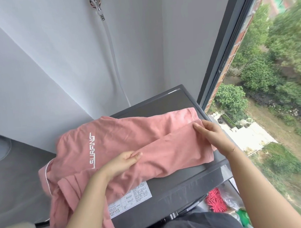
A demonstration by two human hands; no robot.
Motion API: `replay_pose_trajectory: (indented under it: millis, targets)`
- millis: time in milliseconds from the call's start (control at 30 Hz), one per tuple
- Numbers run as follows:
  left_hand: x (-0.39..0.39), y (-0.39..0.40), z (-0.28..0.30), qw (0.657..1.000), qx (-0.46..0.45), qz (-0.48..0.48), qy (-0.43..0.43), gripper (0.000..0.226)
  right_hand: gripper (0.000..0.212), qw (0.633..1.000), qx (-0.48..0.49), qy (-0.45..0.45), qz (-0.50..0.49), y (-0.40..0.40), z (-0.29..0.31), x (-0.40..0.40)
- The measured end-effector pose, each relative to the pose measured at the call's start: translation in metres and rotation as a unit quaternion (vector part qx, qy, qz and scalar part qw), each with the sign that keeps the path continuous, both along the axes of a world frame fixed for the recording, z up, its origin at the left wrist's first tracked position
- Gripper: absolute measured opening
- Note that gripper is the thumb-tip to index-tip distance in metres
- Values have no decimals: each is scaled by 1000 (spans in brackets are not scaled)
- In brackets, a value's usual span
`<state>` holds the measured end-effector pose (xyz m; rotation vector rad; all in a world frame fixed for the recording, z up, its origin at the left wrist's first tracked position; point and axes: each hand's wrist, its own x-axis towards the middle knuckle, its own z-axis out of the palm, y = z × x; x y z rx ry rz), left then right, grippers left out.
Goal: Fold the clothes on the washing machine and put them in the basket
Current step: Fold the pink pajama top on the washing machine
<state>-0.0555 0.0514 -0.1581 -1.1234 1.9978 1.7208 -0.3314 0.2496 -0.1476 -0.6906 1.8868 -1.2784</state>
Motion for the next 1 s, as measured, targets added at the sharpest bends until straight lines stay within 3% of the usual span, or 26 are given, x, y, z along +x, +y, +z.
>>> replay_pose_trajectory:
  millis: [100,167,233,300,367,433,500,600,700,833,900,1000]
  targets:
    - [2,-7,3,997,36,-53,-47,78,37,996,-37,69,-37,10,13,5]
    - [-5,-6,9,996,42,-70,-48,62,23,994,-61,61,-73,13,20,9]
    - [-18,-5,17,998,4,-64,-26,50,17,992,-46,71,-95,8,23,6]
    - [-27,-6,15,993,-111,-51,-4,46,16,991,17,111,-76,-1,16,-3]
    - [-29,-7,5,975,-222,-29,-12,43,35,991,83,95,-38,-7,2,-11]
    - [-25,-6,-4,964,-266,-6,-23,36,66,992,111,57,-27,-5,-14,-14]
    - [-20,-6,-7,968,-250,-10,-10,33,75,993,94,36,-61,3,-26,-11]
    - [-15,-9,-4,991,-127,-27,-24,29,73,990,71,38,-116,17,-36,3]
    - [-8,-13,-10,997,-54,-34,-30,21,42,979,38,94,-176,20,-44,15]
    - [-3,-17,-11,999,-29,-25,-3,39,16,958,-2,166,-234,26,-36,7]
    - [-2,-19,-8,997,-69,-36,-22,48,9,948,18,215,-233,36,-35,-3]
    - [-2,-17,-6,964,-233,-92,-87,62,35,917,113,341,-173,46,-50,-9]
